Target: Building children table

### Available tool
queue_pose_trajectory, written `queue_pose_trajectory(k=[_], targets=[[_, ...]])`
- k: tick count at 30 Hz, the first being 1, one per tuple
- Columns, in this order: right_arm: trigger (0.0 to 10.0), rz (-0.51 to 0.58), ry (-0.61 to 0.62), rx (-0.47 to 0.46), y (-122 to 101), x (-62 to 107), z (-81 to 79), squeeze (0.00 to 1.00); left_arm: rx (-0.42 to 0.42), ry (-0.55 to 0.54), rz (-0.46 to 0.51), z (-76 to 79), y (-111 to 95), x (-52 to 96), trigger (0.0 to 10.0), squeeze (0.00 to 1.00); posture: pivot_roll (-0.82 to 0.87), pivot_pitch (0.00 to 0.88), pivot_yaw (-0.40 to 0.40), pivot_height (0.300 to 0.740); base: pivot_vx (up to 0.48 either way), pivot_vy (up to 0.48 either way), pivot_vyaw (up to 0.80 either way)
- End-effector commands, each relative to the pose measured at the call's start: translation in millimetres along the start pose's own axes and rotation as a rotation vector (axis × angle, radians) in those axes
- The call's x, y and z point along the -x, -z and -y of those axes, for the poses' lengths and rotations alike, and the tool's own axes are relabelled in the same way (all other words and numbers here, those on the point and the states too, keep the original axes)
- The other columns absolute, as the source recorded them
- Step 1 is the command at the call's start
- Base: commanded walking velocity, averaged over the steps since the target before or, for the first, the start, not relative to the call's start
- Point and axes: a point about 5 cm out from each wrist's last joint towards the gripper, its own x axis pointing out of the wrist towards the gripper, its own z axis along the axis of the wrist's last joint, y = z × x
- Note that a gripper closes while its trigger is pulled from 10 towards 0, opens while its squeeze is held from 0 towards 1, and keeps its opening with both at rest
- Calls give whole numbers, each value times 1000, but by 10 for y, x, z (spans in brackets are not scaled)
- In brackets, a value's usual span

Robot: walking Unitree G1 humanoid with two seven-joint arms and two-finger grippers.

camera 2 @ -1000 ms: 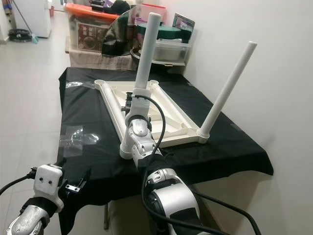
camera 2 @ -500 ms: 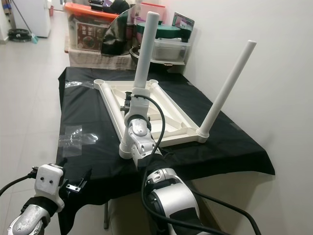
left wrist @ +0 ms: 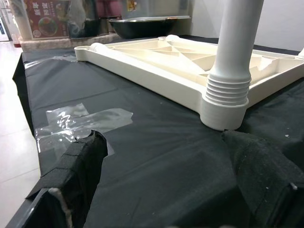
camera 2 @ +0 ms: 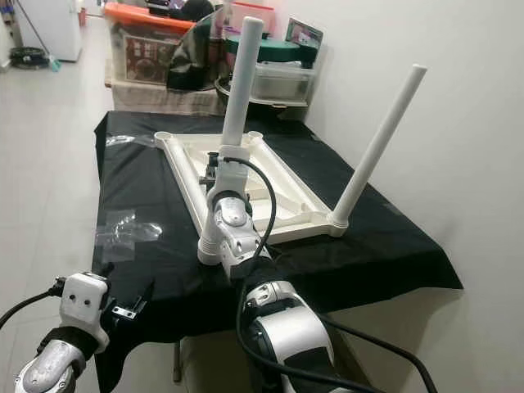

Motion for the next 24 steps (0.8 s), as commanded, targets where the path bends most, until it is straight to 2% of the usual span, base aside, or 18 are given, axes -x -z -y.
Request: queue_pose_trajectory(k=[1, 24], targets=[[10000, -223, 16, 0, 539, 132, 24, 0, -8, 22, -1, 46, 14, -15, 10000, 0, 165, 0, -160, 740, 0, 0, 0], [10000, -227, -21, -1, 489, 140, -36, 0, -8, 24, -1, 47, 24, -16, 10000, 0, 161, 0, -161, 740, 0, 0, 0]])
